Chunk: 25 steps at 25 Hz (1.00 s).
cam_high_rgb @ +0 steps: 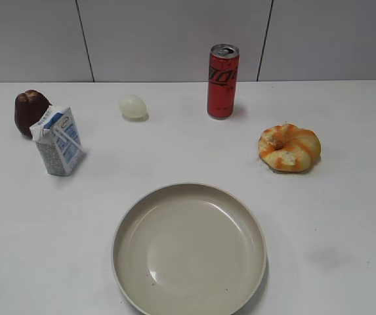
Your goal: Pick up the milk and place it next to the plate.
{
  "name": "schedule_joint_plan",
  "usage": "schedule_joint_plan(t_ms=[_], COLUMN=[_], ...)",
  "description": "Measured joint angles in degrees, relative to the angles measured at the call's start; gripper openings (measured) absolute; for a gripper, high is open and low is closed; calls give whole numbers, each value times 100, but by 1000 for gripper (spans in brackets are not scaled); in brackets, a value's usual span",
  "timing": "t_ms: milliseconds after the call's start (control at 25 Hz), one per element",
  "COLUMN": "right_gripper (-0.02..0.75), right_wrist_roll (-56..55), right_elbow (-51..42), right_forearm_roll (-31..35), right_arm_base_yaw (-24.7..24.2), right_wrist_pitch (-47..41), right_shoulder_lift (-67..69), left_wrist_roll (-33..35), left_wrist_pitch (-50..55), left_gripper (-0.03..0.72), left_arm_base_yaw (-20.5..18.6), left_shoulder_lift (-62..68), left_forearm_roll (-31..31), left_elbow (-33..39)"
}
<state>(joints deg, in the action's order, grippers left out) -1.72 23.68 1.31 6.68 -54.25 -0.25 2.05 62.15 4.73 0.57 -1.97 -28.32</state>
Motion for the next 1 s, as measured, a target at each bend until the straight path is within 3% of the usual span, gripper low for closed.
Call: schedule_joint_plan(t_ms=[720, 1000], right_gripper=[500, 500], right_wrist_roll=[0, 0], right_elbow=[0, 0], right_forearm_roll=[0, 0], right_arm_base_yaw=[0, 0], right_wrist_pitch=[0, 0], right_shoulder_lift=[0, 0], left_wrist_roll=[13, 43], left_wrist_pitch=[-6, -411], left_gripper=[482, 571], left_arm_base_yaw=[0, 0], left_shoulder_lift=[234, 1622], left_forearm_roll=[0, 0], left_elbow=[0, -141])
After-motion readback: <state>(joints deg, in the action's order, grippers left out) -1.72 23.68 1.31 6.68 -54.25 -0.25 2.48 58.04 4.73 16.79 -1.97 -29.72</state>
